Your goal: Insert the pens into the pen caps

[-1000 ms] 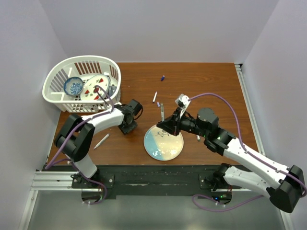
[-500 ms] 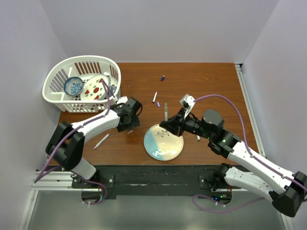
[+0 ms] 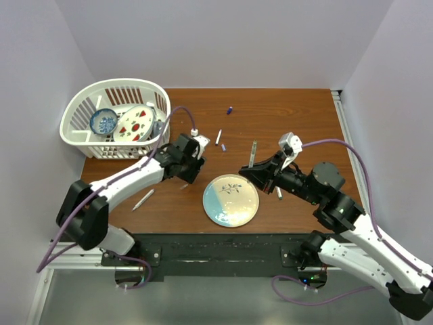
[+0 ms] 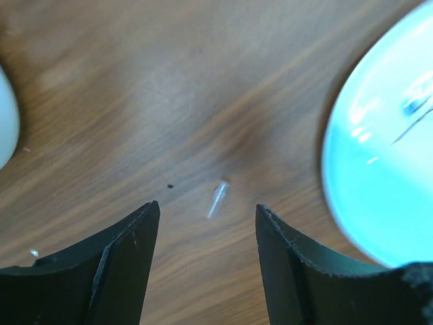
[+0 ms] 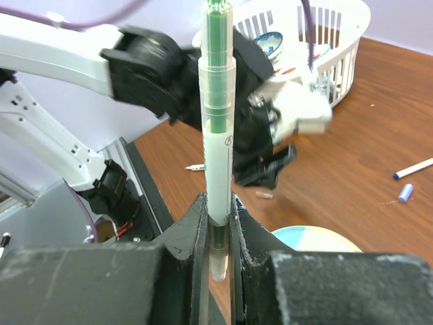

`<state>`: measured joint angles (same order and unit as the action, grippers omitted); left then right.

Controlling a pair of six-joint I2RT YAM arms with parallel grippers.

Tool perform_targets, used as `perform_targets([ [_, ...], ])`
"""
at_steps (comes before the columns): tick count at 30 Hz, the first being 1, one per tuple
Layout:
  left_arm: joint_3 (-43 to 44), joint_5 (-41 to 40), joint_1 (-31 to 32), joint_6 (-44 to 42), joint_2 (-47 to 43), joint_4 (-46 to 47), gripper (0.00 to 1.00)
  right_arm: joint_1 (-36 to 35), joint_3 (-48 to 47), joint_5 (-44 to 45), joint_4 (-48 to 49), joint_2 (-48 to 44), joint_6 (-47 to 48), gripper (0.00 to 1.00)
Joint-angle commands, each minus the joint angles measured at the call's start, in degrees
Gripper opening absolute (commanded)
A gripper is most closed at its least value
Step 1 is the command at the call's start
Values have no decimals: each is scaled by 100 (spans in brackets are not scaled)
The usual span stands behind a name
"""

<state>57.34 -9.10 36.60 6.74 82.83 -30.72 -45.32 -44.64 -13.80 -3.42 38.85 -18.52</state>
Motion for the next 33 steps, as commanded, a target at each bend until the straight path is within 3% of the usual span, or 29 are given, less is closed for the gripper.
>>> perform_targets([
  [1, 14, -196, 58, -1534, 680, -522, 62, -12, -449, 185, -501, -26, 156, 0],
  [4, 14, -514, 58, -1754, 1042, -602, 58, -12, -431, 220, -528, -149, 104, 0],
  [9, 128, 355, 58, -2027, 1332, -540, 55, -12, -405, 299, -598, -273, 95, 0],
  [18, 304, 769, 40, -2046, 1798, -602, 41, -12, -396, 299, -590, -299, 68, 0],
  [25, 435, 1138, -48, -1835, 2062, -786, 24, -12, -458, 317, -756, -352, 112, 0],
  [28, 523, 1753, -65, -1791, 2115, -918, 1, -21, -475, 334, -835, -475, 112, 0],
  [33, 533, 1948, -65, -1352, 1896, -708, 0, -12, -300, 220, -862, -519, -28, 0],
])
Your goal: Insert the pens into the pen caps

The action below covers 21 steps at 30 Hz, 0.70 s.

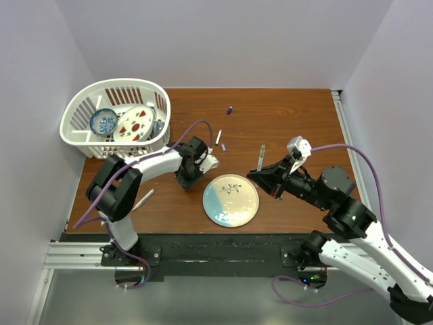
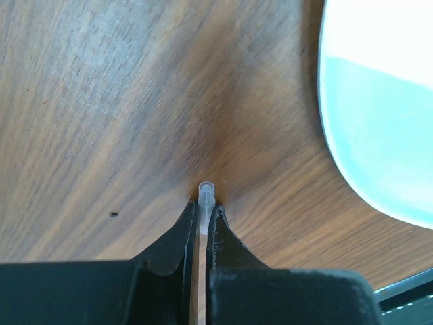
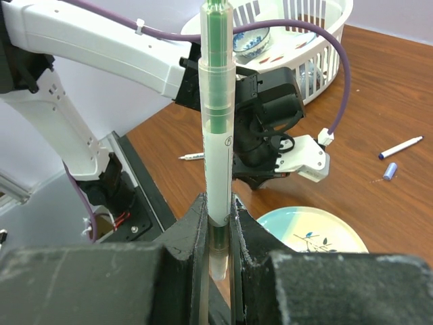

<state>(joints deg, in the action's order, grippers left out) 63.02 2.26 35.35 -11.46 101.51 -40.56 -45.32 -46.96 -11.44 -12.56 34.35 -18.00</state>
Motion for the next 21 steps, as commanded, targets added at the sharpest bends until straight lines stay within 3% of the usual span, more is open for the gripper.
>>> perform_targets([
  [1, -71, 854, 59, 548, -113, 372, 0, -12, 19, -51, 52, -69, -107, 0],
  [5, -264, 1223, 42, 996, -1314, 1187, 0, -3, 213, -77, 121, -60, -195, 0],
  [10, -624, 1241, -90, 2453, -2556, 2418, 0, -12, 826, -743, 797, 98, -599, 0],
  [13, -1281, 1680, -73, 3709, -3487, 3954, 0, -21, 1284, -1060, 1570, 299, -1011, 0],
  [14, -1597, 1994, -72, 4470, -4037, 5308, 0, -12, 1390, -1140, 2016, 370, -1248, 0],
  [15, -2314, 2119, -64, 4912, -4295, 6017, 0, -21, 1487, -1237, 2273, 449, -1372, 0],
  [17, -2916, 2156, -55, 5861, -4822, 7702, 0, -38, 1751, -1501, 3070, 774, -1783, 0],
  [21, -3567, 1953, -46, 6524, -5124, 8650, 0, -240, 1787, -1467, 3567, 1363, -1857, 0],
])
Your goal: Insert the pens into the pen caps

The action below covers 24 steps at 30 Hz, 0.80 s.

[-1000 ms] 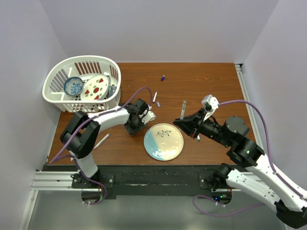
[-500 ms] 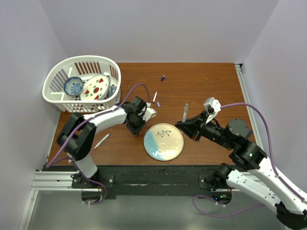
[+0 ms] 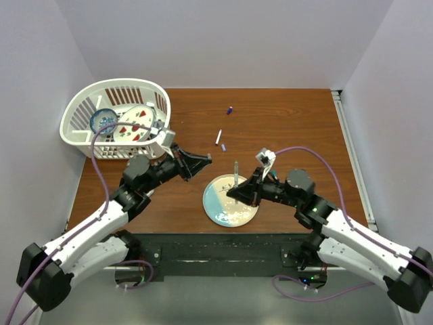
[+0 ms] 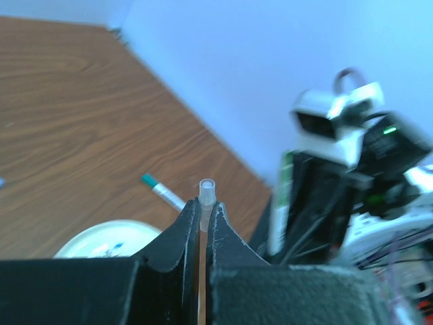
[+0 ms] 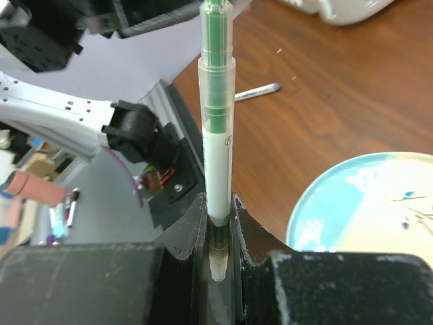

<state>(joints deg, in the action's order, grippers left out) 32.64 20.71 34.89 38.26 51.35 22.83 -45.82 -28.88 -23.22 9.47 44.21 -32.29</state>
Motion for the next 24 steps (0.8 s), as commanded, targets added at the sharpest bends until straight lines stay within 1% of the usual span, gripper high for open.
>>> perform_targets([
  [1, -592, 117, -9, 1649, -117, 2488, 0, -312, -56, -236, 1425, 457, -392, 0],
  [4, -724, 39, 0, 1921, -126, 2963, 0, -506, -117, -148, 1627, 764, -348, 0],
  [5, -733, 12, 0, 1974, -143, 2990, 0, -550, -135, -121, 1654, 869, -339, 0],
  [9, -681, -49, 0, 1922, -169, 2956, 0, -726, -240, -25, 1689, 1037, -286, 0],
  [19, -514, 275, 8, 1887, -38, 2692, 0, -858, -399, 64, 1514, 1117, -155, 0],
  [24, -513, 477, 44, 2036, 190, 2954, 0, -920, -381, 107, 1522, 1160, -146, 0],
])
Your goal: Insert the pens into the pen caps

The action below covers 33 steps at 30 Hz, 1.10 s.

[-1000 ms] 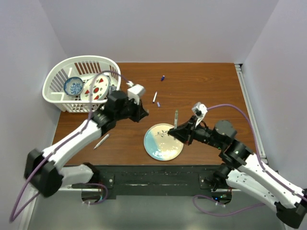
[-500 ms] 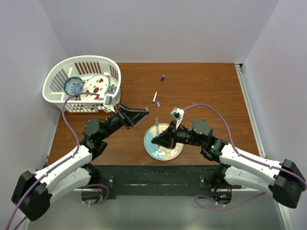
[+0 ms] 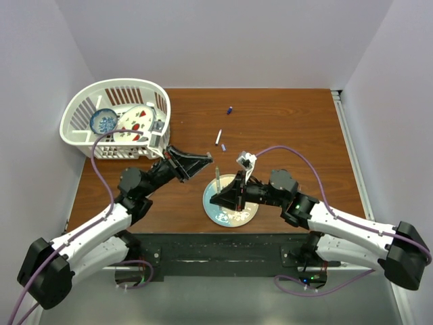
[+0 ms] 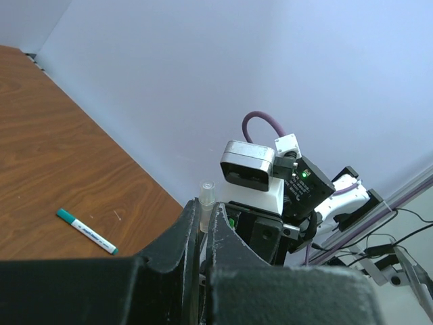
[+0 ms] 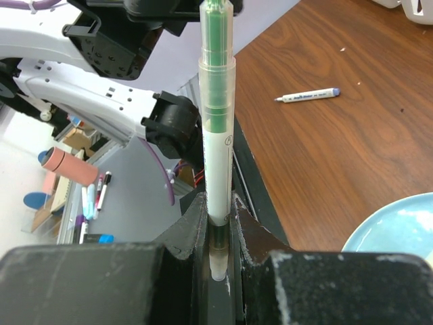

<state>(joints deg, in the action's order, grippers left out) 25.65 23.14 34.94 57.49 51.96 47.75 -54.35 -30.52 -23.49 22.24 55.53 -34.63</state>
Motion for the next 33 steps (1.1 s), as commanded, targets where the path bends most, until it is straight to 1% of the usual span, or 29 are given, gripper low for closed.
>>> perform_targets([
  [1, 186, 235, 48, 156, 147, 490, 0, -67, -217, 142, 246, 37, 97, 0],
  [22, 248, 279, 118, 447, 121, 595, 0, -146, -226, 230, 105, 81, 167, 0],
  [33, 125, 314, 136, 342, -64, 420, 0, -146, -208, 257, 70, -7, 167, 0],
])
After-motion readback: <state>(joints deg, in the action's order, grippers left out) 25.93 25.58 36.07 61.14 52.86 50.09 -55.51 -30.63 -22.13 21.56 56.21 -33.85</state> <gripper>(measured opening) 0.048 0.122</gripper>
